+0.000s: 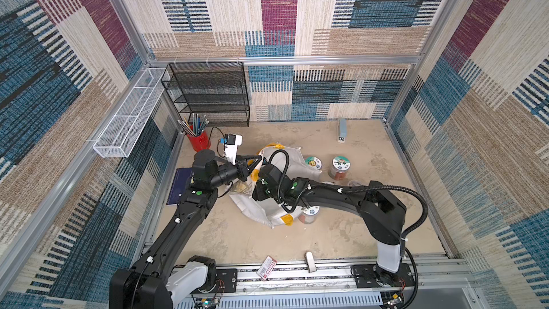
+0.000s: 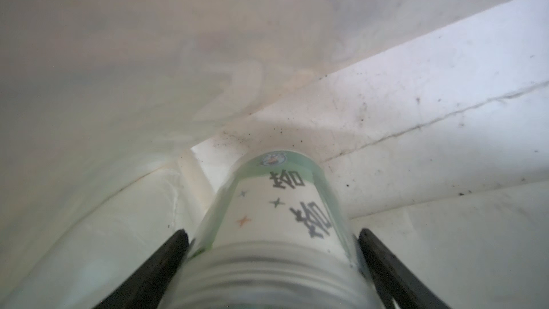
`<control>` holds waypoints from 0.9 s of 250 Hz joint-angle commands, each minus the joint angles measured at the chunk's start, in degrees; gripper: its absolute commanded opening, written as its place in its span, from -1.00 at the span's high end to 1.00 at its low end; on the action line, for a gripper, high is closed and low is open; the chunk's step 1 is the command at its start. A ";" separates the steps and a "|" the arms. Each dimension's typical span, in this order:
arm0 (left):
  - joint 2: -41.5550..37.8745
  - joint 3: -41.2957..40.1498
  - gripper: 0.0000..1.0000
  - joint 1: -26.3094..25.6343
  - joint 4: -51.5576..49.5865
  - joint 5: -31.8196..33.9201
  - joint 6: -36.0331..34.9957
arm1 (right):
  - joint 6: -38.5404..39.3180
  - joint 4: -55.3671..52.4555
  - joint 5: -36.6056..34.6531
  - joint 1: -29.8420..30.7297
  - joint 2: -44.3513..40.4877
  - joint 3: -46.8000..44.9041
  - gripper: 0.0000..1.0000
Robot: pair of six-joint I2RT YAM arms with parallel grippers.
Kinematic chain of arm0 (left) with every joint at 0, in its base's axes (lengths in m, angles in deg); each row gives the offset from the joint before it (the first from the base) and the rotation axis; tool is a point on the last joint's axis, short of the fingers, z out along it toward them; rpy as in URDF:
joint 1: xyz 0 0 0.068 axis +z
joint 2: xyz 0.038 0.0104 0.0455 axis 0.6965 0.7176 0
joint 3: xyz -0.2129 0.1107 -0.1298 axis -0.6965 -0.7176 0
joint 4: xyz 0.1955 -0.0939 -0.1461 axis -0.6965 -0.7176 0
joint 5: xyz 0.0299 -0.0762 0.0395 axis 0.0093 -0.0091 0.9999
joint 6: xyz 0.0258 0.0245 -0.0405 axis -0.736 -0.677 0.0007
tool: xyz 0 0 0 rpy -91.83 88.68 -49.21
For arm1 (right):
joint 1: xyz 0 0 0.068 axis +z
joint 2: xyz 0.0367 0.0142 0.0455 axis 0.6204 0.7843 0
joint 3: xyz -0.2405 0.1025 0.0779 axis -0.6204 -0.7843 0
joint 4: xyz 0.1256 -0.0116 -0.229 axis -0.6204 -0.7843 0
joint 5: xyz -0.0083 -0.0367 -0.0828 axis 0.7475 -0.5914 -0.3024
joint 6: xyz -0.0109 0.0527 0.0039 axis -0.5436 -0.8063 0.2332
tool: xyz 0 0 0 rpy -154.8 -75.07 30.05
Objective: Take out the seed jars from the canvas bag
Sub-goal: Pick up the seed jar from the canvas bag, then place the seed jar at the center of the board.
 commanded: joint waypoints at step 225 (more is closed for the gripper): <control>-1.19 -0.65 1.00 0.12 -1.94 14.33 -2.56 | 0.73 -26.09 2.98 -10.47 -37.45 -7.99 -0.61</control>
